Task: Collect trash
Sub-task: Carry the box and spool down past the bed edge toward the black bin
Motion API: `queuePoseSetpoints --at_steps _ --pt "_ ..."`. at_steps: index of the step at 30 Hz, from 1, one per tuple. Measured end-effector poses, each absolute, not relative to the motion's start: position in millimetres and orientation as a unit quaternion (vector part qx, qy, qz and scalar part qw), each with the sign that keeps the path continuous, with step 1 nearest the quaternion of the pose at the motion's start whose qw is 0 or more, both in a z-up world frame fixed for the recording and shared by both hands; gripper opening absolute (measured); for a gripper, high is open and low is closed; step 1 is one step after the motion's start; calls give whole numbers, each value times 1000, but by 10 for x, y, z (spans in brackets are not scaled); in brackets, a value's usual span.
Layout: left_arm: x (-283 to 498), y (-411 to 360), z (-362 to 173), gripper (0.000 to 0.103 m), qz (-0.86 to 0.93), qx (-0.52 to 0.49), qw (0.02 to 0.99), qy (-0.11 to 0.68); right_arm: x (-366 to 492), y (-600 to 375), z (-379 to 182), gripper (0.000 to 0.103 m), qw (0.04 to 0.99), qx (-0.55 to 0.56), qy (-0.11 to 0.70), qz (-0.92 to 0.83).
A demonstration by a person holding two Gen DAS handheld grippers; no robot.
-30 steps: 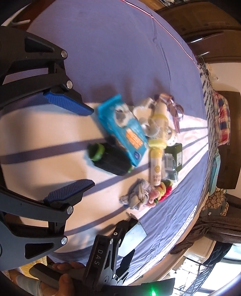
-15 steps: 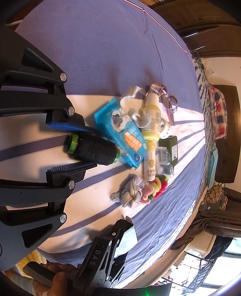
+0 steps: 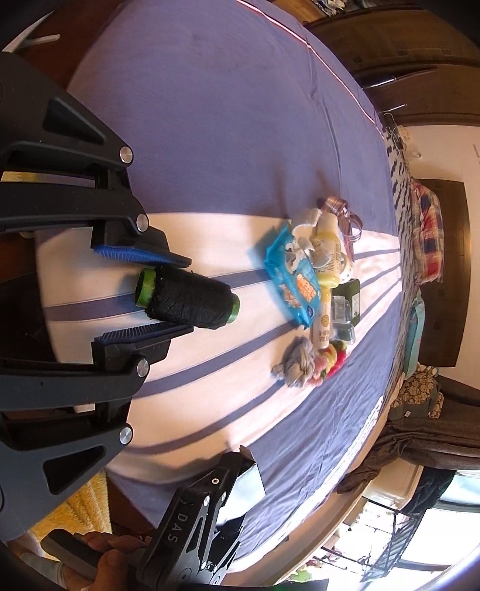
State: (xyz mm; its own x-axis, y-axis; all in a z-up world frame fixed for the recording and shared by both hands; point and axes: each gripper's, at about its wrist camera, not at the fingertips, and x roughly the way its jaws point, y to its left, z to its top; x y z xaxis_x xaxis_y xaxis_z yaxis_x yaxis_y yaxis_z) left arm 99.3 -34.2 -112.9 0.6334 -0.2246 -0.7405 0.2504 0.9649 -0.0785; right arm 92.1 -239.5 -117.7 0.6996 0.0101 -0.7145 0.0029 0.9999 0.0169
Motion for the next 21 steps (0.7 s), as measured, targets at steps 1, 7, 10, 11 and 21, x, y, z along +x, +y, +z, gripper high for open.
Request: queuePoseSetpoints --at_steps 1,7,10,11,21 --pt "935 -335 -1100 28 -131 17 905 404 839 -2382 -1132 72 924 9 382 3" --pt "560 -293 -854 28 -133 22 918 374 441 -2295 -902 72 935 11 353 12" --pt "385 -265 -742 28 -132 20 923 360 259 -2245 -809 72 939 5 343 15" --pt "317 -253 -711 28 -131 19 925 355 207 -2230 -782 72 940 3 340 15" --pt "-72 -178 -844 28 -134 18 923 359 -261 -2133 -801 72 939 -5 341 40"
